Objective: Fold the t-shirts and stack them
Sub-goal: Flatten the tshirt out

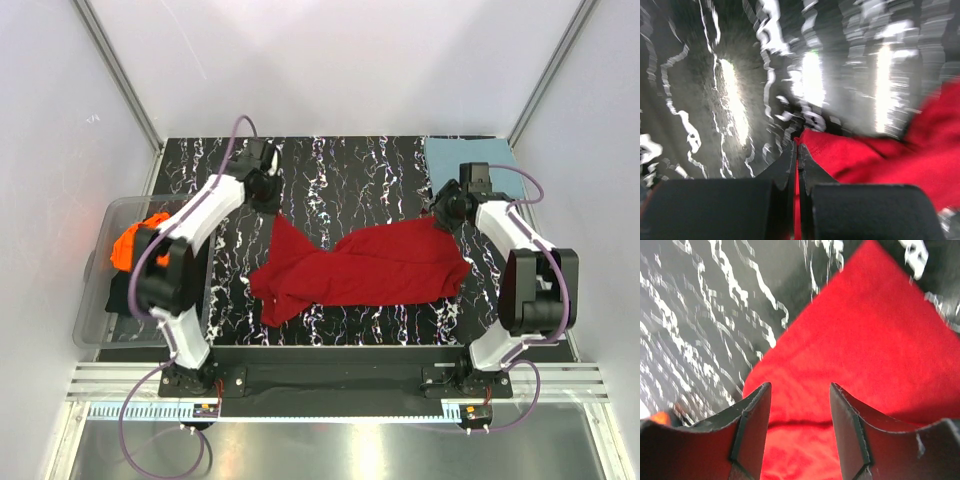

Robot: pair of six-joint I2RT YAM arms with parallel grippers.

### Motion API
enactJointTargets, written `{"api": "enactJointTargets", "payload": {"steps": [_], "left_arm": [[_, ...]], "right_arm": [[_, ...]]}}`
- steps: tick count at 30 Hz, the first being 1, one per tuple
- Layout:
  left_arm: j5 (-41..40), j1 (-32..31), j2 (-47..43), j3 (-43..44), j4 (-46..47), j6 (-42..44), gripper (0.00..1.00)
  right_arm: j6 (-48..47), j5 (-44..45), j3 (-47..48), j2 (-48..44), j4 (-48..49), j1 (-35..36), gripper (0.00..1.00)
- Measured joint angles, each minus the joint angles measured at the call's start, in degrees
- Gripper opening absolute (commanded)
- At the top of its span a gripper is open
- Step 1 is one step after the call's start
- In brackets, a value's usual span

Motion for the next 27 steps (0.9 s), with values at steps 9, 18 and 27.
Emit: {"api": "enactJointTargets", "payload": {"steps": [9, 18, 27], "left_arm": [[0.92, -2.56, -18.1, 1.09, 0.74, -0.28, 0.0], [0.92, -2.89, -19.52, -5.05, 0.2, 0.17, 0.0], [0.92, -2.97, -21.59, -6.32, 0.72, 0.87, 0.0]], "right_arm": [[0.94, 8.85, 18.08, 17.09, -6.78, -0.92, 0.52], [5.46, 13.92, 32.11, 27.93, -19.8, -1.75, 0.47], [8.52, 17.09, 34.6, 33.05, -26.27, -1.77, 0.46]]}}
